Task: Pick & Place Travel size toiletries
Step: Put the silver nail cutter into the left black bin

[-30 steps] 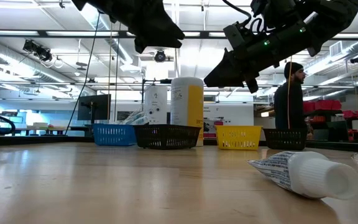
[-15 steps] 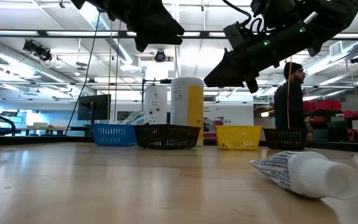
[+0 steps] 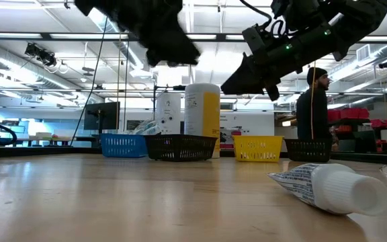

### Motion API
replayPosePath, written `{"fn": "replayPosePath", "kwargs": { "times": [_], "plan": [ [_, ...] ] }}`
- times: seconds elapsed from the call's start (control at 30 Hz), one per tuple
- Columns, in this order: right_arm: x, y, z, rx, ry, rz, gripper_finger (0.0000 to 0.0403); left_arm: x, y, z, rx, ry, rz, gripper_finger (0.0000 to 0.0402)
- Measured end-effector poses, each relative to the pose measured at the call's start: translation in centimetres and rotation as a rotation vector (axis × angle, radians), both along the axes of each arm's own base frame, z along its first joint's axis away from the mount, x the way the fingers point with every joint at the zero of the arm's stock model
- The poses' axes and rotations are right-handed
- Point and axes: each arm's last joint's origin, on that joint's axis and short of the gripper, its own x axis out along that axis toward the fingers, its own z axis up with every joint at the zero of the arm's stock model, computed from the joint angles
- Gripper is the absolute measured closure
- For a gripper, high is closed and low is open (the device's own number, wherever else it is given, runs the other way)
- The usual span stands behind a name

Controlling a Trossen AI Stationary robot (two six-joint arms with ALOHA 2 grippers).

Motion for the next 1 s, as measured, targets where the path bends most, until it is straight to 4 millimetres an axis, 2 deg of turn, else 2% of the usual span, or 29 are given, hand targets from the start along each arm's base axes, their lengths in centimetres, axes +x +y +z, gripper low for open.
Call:
{"fn": "replayPosePath", "kwargs": {
  "times": [0.13, 0.37, 0.43, 0.53, 0.73, 1.0],
  "plan": [
    [-0.4, 0.5, -1.0, 0.143, 0.091, 0.124, 0.0331, 0.3, 0.0, -0.6, -0.009, 0.015, 0.032, 0.0255],
    [-2.2, 2.1, -3.0, 0.605, 0.397, 0.499, 0.0331, 0.8, 0.0, -1.7, 0.005, 0.046, 0.029, 0.0255],
    [-2.8, 2.4, -3.4, 0.715, 0.477, 0.524, 0.0331, 0.7, 0.0, -2.0, 0.007, 0.067, 0.032, 0.0255],
    [-3.2, 2.5, -3.7, 0.799, 0.535, 0.465, 0.0331, 0.8, 0.0, -1.9, 0.006, 0.057, 0.032, 0.0255],
    [-3.1, 2.5, -3.6, 0.789, 0.518, 0.436, 0.0331, 0.8, 0.0, -1.9, 0.003, 0.060, 0.033, 0.0255],
    [-2.2, 1.9, -3.2, 0.608, 0.402, 0.367, 0.0331, 0.8, 0.0, -1.9, 0.006, 0.061, 0.031, 0.0255]
  ]
}}
